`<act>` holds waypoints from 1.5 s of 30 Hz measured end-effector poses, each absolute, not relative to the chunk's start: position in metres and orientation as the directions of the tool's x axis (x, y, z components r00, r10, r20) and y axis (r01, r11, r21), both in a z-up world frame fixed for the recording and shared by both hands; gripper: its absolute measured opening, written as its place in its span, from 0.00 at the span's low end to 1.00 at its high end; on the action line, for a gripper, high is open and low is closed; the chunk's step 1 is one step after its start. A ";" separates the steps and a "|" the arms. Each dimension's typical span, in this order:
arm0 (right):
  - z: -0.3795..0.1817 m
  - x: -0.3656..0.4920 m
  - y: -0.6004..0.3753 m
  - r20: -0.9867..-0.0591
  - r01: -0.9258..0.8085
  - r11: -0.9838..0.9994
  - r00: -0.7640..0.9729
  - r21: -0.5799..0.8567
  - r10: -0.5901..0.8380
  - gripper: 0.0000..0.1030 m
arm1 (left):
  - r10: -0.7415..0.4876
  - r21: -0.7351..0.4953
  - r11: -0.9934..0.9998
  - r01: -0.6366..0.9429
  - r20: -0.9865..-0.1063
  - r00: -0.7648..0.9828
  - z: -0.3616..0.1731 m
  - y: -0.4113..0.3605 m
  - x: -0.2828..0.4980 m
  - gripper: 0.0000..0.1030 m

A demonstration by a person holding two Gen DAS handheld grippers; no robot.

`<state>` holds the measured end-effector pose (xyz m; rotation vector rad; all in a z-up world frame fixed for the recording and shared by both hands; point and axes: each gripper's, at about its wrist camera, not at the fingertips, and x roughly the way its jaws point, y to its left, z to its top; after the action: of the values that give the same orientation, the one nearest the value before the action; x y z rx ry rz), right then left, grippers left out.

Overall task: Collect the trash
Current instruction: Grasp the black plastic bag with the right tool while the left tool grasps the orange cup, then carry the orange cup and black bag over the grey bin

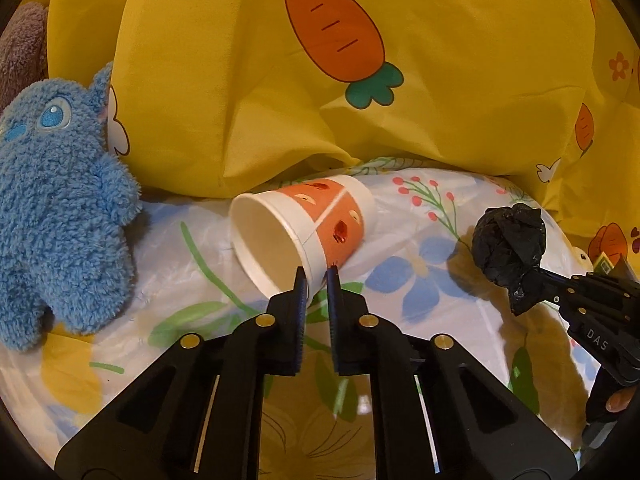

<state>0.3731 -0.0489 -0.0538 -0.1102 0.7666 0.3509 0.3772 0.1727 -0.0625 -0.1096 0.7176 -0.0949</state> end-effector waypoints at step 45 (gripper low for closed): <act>-0.001 0.145 -0.248 -0.598 -0.190 0.978 0.775 0.085 0.203 0.04 | -0.351 -0.024 0.923 0.385 -0.463 0.814 0.037 -0.083 0.154 0.02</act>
<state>0.1451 -0.2479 -0.0012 0.0203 0.6500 0.2130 0.1541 -0.0832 0.0367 0.0714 0.4797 -0.3931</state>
